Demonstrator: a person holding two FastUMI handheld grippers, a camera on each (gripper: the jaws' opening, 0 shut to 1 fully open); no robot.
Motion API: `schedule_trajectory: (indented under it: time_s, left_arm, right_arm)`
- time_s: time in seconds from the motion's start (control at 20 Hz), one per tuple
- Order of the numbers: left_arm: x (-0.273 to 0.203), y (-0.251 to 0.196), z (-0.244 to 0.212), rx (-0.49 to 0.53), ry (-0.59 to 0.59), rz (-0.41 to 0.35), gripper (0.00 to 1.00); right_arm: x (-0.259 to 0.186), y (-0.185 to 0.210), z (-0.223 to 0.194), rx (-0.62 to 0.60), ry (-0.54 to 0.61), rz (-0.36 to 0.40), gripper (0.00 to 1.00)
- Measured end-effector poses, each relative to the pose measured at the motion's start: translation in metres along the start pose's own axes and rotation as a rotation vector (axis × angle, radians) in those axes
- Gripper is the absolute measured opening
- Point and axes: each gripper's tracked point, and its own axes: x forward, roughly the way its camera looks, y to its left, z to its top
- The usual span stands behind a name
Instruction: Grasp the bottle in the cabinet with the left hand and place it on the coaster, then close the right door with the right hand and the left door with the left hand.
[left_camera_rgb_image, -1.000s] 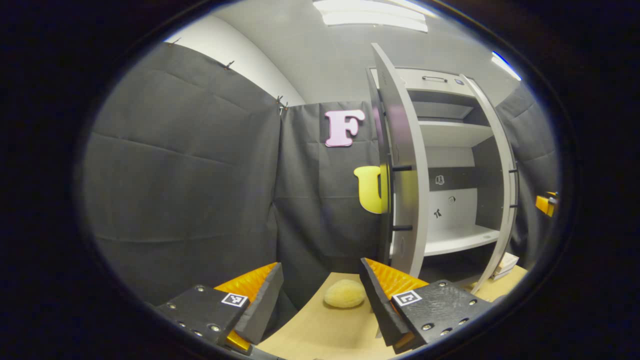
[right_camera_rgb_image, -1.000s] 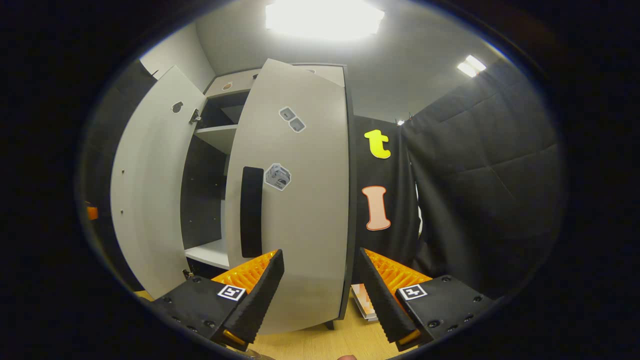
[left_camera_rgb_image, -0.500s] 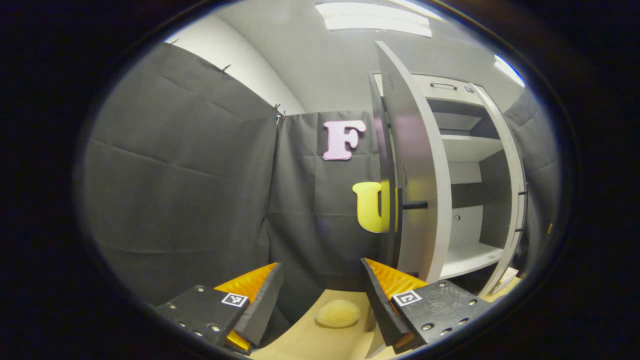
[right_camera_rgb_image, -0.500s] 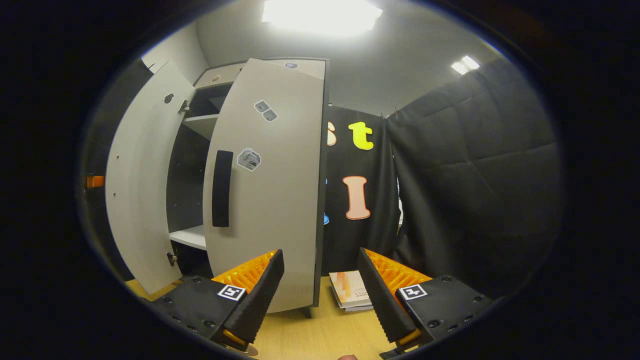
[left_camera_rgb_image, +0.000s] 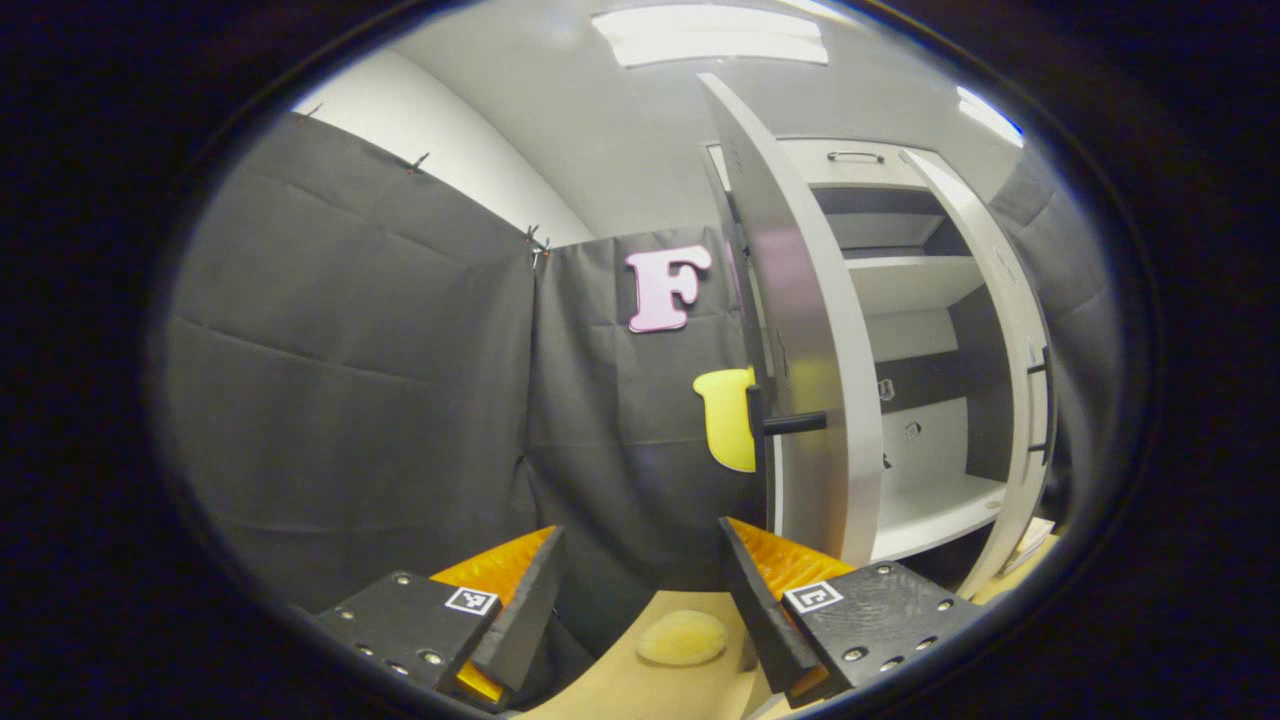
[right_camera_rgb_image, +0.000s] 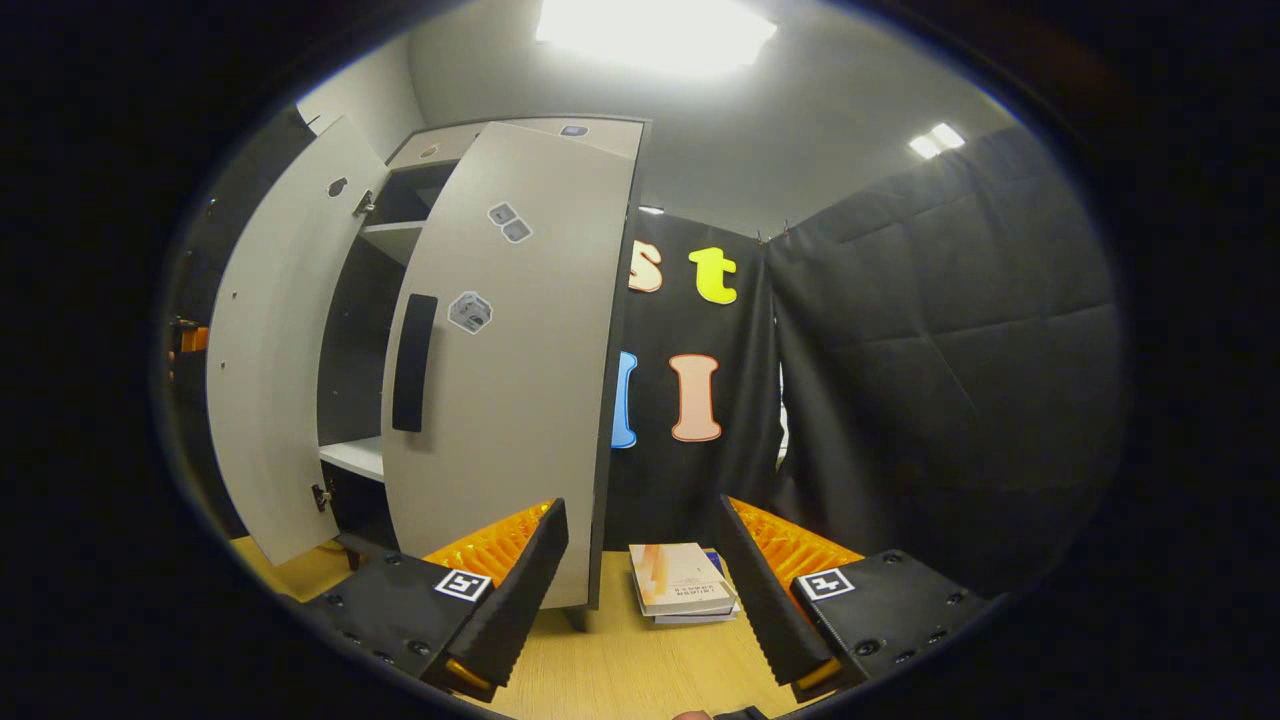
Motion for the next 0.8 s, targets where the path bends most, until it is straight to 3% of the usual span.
schedule_trajectory:
  time_s: [0.4,0.8]
  left_arm:
    - [-0.015,-0.048,0.008,-0.018,-0.014,-0.063,0.89]
    - [-0.022,-0.095,0.011,-0.051,-0.039,-0.119,0.89]
  right_arm:
    - [0.004,0.012,-0.006,-0.025,0.000,0.065,0.95]
    - [-0.006,0.000,-0.013,-0.096,0.013,0.065,0.95]
